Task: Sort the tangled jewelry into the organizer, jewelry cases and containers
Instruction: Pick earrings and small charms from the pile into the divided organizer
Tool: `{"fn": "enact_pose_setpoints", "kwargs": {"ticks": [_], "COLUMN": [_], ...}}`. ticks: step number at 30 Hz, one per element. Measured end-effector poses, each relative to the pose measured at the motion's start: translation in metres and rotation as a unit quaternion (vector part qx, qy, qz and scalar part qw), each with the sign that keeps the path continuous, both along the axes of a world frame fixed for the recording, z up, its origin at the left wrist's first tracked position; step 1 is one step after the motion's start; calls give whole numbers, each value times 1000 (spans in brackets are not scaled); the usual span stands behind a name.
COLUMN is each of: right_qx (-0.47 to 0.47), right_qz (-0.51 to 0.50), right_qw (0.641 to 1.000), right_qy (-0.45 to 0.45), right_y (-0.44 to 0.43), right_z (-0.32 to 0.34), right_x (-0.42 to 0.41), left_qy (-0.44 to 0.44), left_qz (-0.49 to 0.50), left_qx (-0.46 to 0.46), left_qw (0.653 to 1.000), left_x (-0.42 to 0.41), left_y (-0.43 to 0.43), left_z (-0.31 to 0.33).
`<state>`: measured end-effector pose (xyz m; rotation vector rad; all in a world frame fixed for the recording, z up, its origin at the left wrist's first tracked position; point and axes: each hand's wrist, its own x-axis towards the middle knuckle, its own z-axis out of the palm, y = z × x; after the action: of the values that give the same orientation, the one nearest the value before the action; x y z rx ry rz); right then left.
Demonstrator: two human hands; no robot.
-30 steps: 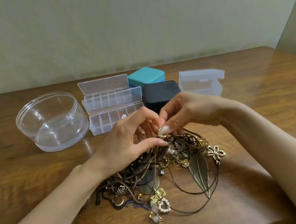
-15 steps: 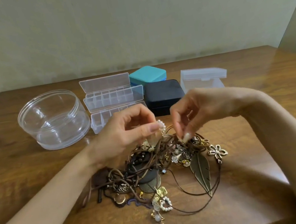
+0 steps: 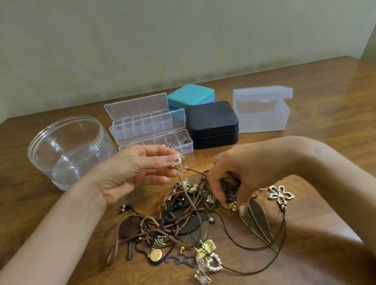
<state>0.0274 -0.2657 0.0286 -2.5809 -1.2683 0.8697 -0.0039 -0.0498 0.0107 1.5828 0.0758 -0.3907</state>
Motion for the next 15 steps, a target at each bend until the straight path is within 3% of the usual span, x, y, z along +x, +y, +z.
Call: {"fn": "enact_pose_setpoints", "kwargs": {"ticks": [9,12,15], "right_qx": [40,148,278], "right_qz": [13,26,45], "right_qw": [999,988,951], "right_qy": [-23,28,126], "right_y": [-3,-14,-24], "right_z": [-3,7,14], "right_x": [8,13,18], "left_qy": [8,-3,-9], "left_qz": [-21,-25,-24], "left_qx": [-10,15,-3], "left_qw": [1000,1000,1000], "left_x": [0,0,0], "left_y": [0,1,1], "left_z": [1,0,0]}}
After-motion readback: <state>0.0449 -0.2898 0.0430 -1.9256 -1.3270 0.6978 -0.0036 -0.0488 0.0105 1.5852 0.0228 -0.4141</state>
